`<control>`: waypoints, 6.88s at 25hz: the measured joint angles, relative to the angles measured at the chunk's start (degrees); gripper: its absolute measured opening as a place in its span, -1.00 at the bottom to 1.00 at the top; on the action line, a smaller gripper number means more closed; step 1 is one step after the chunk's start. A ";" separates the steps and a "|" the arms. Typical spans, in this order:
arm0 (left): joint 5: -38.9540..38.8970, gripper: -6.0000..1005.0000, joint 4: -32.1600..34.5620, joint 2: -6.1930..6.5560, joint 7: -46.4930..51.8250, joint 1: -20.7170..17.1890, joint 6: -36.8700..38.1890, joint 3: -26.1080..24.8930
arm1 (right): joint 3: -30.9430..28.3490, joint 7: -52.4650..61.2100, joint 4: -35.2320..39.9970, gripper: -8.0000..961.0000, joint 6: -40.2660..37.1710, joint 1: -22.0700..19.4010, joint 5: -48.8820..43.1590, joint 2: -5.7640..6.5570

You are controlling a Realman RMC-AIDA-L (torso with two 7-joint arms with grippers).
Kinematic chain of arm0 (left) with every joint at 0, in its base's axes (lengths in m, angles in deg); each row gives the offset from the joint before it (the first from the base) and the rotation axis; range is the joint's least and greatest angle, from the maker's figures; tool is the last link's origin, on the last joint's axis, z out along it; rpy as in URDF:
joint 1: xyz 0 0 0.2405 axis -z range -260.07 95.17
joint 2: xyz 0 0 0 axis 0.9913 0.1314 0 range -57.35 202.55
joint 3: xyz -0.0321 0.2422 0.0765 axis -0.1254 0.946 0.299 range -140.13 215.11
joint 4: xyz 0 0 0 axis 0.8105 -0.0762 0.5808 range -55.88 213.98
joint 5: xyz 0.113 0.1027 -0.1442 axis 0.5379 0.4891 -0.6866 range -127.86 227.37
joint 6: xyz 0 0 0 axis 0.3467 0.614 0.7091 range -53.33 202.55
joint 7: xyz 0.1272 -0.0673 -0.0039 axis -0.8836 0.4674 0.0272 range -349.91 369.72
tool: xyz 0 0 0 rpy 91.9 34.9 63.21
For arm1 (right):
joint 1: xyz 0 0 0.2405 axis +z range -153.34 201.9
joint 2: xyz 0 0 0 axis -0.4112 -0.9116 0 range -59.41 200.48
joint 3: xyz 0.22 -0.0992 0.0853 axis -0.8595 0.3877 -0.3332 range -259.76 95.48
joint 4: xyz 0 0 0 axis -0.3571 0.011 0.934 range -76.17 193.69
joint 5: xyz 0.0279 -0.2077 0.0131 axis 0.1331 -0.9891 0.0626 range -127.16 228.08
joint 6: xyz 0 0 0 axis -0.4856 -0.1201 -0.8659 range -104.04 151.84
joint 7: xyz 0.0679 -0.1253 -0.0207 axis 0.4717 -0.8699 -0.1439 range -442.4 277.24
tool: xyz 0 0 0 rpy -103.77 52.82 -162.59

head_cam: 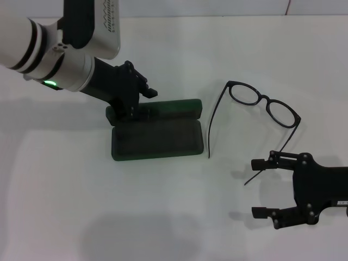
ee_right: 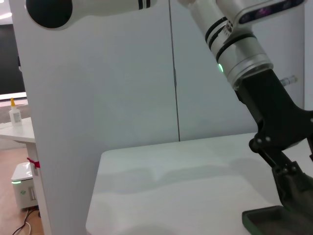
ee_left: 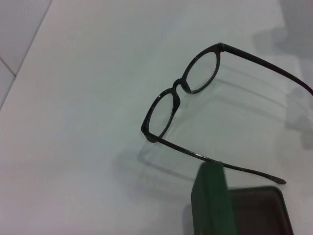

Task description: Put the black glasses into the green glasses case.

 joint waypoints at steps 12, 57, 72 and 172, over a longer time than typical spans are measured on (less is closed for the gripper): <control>-7.37 0.16 1.91 0.43 2.99 -2.40 1.14 -3.10 | -0.01 0.00 -0.10 0.81 -0.11 -0.03 0.00 0.00; -21.10 0.32 -24.77 2.28 -30.66 -26.68 17.56 -31.28 | -7.37 36.46 19.26 0.71 7.69 4.36 -4.90 2.09; -20.44 0.32 -24.74 1.81 -30.71 -25.47 17.77 -30.51 | -7.38 74.52 12.00 0.68 13.27 31.23 -40.49 5.67; -23.86 0.06 -33.86 0.37 -34.54 -15.29 25.18 -21.35 | -6.92 13.44 -0.10 -0.86 5.92 16.36 15.80 -0.93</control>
